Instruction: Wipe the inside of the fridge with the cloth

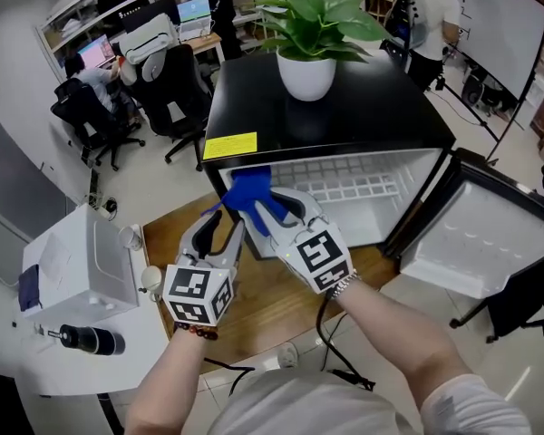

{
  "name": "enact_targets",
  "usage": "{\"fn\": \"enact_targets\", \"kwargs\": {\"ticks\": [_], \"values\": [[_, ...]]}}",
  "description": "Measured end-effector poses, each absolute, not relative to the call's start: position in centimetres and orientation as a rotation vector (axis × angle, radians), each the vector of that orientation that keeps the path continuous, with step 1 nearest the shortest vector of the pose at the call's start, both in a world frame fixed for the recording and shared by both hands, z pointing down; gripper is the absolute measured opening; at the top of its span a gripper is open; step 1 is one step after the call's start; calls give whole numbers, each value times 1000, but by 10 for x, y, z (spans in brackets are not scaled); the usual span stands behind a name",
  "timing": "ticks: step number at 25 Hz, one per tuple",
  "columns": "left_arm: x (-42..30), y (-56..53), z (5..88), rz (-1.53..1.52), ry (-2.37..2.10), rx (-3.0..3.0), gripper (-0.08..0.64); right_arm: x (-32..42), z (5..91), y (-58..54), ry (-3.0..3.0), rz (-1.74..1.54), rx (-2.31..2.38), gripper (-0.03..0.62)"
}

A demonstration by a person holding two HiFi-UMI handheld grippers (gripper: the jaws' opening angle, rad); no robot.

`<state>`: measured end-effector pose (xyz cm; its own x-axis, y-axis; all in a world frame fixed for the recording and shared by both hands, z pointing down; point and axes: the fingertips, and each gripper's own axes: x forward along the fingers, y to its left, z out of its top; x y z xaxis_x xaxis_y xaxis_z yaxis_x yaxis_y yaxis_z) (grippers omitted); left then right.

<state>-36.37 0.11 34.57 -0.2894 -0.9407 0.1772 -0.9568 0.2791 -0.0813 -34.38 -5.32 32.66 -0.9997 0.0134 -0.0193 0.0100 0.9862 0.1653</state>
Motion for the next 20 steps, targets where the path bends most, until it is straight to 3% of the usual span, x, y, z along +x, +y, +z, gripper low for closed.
{"fn": "enact_targets", "kwargs": {"ticks": [20], "values": [[-377, -15, 351, 321, -2429, 1826, 175, -394, 339, -75, 3134, 208, -118, 74]]}}
